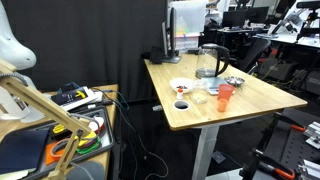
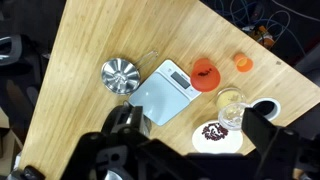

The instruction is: Move the orange cup to the right

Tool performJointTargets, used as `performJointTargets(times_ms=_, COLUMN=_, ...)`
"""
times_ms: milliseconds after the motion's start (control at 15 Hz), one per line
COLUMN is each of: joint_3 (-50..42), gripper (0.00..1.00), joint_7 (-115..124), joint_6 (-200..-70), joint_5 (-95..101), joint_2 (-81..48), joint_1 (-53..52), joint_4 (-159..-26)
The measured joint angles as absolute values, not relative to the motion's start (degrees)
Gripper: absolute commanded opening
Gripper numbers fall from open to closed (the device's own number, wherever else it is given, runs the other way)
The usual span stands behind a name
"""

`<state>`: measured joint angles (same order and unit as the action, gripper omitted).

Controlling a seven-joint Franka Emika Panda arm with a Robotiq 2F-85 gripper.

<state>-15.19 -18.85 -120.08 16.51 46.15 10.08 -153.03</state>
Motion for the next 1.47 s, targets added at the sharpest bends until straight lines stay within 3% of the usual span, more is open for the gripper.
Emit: performJointTargets(times_ms=1467, joint_3=-7.44, gripper=1.0, joint_7=-11.99, joint_6=-132.15, joint_5=20.7, joint_2=35.79, joint_1=9.66, joint_4=-151.66)
